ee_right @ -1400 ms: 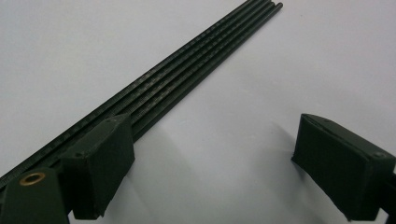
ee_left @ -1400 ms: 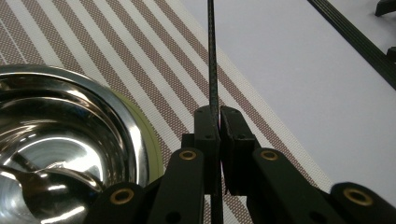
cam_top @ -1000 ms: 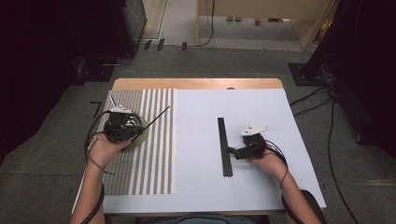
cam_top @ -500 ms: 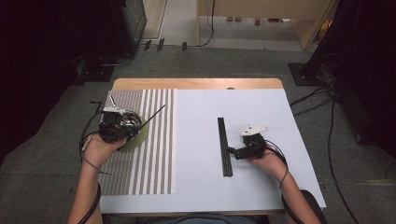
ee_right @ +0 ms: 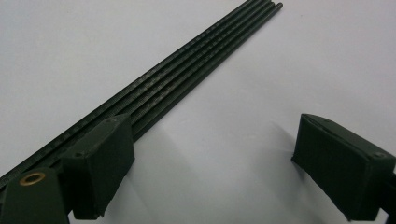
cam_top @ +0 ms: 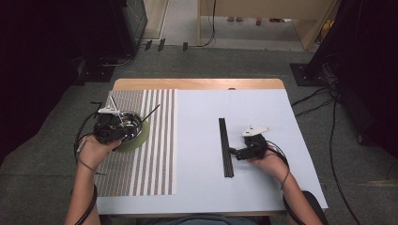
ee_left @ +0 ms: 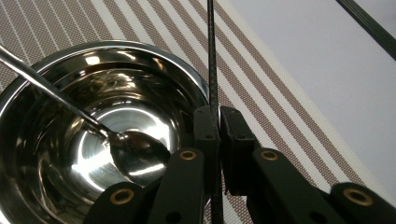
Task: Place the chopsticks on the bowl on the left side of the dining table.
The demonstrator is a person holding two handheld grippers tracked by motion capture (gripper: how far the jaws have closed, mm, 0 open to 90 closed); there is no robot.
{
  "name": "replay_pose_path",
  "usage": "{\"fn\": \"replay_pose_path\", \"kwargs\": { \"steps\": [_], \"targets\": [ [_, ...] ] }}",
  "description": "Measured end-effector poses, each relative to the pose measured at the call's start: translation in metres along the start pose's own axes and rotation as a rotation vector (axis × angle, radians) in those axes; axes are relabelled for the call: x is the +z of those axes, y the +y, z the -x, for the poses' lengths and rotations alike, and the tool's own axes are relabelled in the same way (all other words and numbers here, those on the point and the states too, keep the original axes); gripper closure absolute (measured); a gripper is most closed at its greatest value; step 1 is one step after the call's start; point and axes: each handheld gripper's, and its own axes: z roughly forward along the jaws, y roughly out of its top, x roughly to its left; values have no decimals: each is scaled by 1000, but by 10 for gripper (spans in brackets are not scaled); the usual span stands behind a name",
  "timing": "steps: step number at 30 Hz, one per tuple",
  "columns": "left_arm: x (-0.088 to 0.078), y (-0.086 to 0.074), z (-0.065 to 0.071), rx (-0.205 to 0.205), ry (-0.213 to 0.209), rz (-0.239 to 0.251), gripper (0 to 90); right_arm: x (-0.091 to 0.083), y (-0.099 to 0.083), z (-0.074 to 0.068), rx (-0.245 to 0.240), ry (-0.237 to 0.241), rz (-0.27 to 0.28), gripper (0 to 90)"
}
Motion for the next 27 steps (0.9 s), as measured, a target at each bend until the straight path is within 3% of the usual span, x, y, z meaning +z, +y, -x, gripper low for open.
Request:
{"fn": "replay_pose_path", "kwargs": {
  "steps": [10, 27],
  "targets": [
    [-1, -6, -11, -25, 16, -4, 873, 0, 0, 0, 0, 0, 0, 119],
    [1, -14, -27, -20, 47, 7, 872, 0, 0, 0, 1, 0, -1, 119]
  ]
}}
